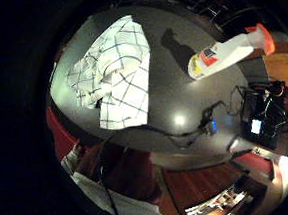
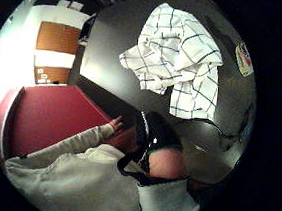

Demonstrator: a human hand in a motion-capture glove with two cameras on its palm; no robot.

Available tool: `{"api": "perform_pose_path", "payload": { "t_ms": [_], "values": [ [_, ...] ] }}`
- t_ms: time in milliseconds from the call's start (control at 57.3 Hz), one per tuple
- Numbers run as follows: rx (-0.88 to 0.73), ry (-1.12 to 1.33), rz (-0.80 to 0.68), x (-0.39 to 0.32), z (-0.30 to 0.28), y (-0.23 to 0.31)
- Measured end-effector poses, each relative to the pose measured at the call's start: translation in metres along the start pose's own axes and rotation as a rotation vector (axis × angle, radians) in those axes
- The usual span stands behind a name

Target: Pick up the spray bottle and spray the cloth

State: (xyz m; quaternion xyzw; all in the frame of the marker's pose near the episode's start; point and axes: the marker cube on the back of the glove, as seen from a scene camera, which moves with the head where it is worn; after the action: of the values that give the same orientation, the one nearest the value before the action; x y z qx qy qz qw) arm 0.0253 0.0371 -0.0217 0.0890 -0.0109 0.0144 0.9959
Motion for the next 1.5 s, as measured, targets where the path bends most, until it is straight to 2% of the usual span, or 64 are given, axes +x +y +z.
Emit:
{"api": "perform_pose_path", "payload": {
  "t_ms": [192,471,768,1117,1500],
  "values": [
    [0.112,-0.052,0.046,0.033,-0.014,0.019],
    [0.21,-0.083,0.173,0.083,-0.03,0.051],
    [0.389,-0.162,0.325,0.145,-0.043,0.073],
    [0.556,-0.383,0.435,0.18,-0.043,0.043],
    [0.641,-0.703,0.583,0.195,-0.01,-0.011]
  ]
}}
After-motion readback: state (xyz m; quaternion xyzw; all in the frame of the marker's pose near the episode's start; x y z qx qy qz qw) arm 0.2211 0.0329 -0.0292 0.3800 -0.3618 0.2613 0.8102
